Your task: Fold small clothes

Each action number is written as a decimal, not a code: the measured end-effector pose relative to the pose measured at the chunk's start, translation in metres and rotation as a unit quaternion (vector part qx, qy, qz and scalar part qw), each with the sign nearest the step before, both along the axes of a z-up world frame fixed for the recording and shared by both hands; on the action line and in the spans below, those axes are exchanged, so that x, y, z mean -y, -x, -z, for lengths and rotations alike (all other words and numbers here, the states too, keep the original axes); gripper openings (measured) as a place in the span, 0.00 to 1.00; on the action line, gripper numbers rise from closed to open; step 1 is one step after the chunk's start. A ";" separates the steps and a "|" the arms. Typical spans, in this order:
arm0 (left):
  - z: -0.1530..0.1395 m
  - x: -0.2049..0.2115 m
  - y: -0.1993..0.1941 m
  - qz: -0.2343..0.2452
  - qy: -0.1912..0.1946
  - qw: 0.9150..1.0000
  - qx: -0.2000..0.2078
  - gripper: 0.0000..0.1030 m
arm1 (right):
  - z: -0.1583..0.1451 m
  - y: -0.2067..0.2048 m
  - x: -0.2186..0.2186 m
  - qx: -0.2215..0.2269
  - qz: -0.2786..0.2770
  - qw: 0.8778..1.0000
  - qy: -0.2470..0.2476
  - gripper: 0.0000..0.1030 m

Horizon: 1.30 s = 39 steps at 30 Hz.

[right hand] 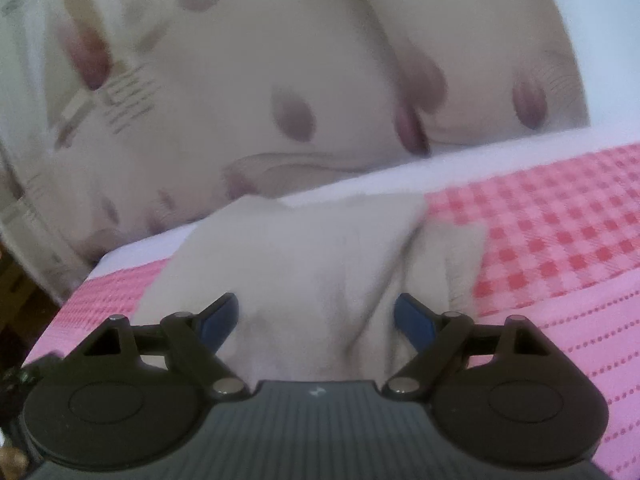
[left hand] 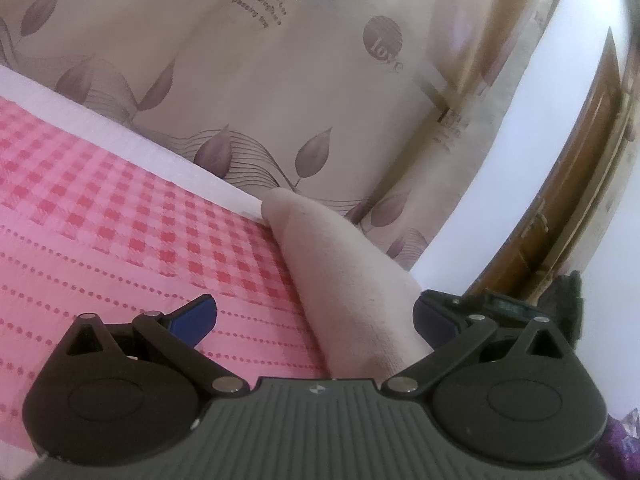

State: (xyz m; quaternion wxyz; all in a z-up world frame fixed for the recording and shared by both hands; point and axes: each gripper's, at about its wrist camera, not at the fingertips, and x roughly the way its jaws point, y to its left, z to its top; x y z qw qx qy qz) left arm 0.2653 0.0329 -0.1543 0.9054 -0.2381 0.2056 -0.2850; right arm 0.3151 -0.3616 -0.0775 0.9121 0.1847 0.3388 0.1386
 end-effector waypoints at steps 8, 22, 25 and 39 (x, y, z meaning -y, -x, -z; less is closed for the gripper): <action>0.000 0.001 -0.001 -0.001 0.000 1.000 -0.007 1.00 | 0.005 0.000 -0.009 0.020 -0.039 0.999 -0.008 0.78; 0.002 0.000 -0.005 -0.014 0.006 1.000 -0.025 1.00 | 0.023 -0.031 -0.011 -0.010 -0.023 0.999 -0.043 0.78; 0.002 -0.002 -0.006 -0.018 0.007 0.999 -0.029 1.00 | 0.022 -0.026 -0.021 0.006 -0.034 0.999 0.009 0.29; 0.001 -0.001 -0.006 -0.028 0.008 0.999 -0.035 1.00 | 0.025 0.007 0.045 0.020 0.012 1.000 0.015 0.24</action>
